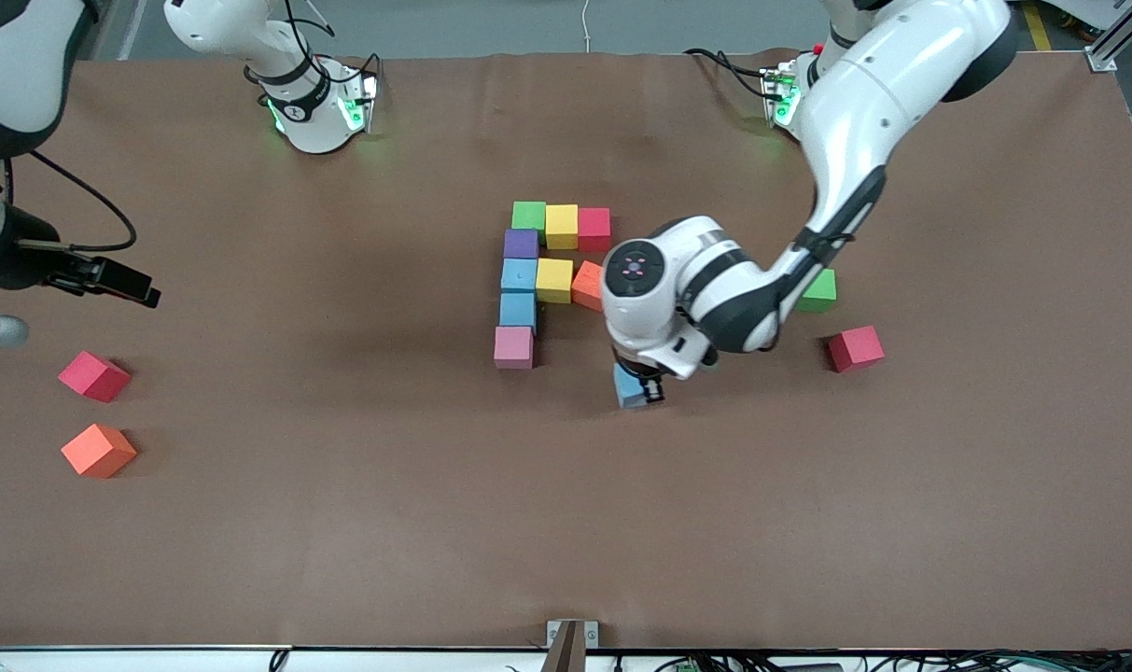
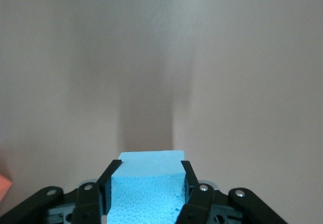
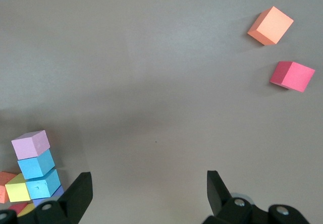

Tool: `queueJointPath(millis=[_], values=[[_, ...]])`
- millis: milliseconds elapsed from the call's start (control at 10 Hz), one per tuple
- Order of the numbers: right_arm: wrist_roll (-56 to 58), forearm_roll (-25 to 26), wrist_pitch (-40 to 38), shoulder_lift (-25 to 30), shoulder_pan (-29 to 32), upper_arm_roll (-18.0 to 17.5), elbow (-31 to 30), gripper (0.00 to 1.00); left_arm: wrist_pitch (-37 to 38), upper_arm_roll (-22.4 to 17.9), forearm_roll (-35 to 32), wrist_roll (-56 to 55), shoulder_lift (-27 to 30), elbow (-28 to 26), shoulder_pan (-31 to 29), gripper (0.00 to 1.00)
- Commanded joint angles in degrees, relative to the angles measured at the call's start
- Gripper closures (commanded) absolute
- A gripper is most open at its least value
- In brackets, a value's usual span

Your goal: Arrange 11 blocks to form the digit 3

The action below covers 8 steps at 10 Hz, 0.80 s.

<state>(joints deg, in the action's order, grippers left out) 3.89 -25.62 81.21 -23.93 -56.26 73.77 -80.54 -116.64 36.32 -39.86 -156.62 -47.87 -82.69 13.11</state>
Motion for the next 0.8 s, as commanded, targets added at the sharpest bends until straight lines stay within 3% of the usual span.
queueJointPath(millis=[0, 100, 299, 498, 697], values=[[-0.5, 0.7, -6.0, 0.0, 17.6, -17.9, 8.7, 0.0, 1.0, -0.4, 1.7, 0.7, -1.4, 2.4, 3.8, 0.75], [-0.5, 0.8, -6.4, 0.0, 23.6, -23.7, 10.6, 0.0, 0.6, -0.5, 2.1, 1.7, -2.0, 3.0, 4.7, 0.75], [-0.5, 6.2, -6.5, 0.4, 33.0, -36.2, 13.7, 0.0, 0.4, -0.4, 2.8, 3.4, -3.1, 3.6, 6.2, 0.75], [-0.6, 9.4, -6.2, 1.7, 41.0, -45.9, 13.9, 0.0, -0.8, -0.4, 4.9, 6.4, -3.5, 3.7, 6.7, 0.75], [-0.7, 15.1, -6.4, 2.7, 54.0, -61.6, 16.1, 0.0, -5.3, -0.5, 4.8, 6.5, -3.5, 3.7, 6.7, 0.75]])
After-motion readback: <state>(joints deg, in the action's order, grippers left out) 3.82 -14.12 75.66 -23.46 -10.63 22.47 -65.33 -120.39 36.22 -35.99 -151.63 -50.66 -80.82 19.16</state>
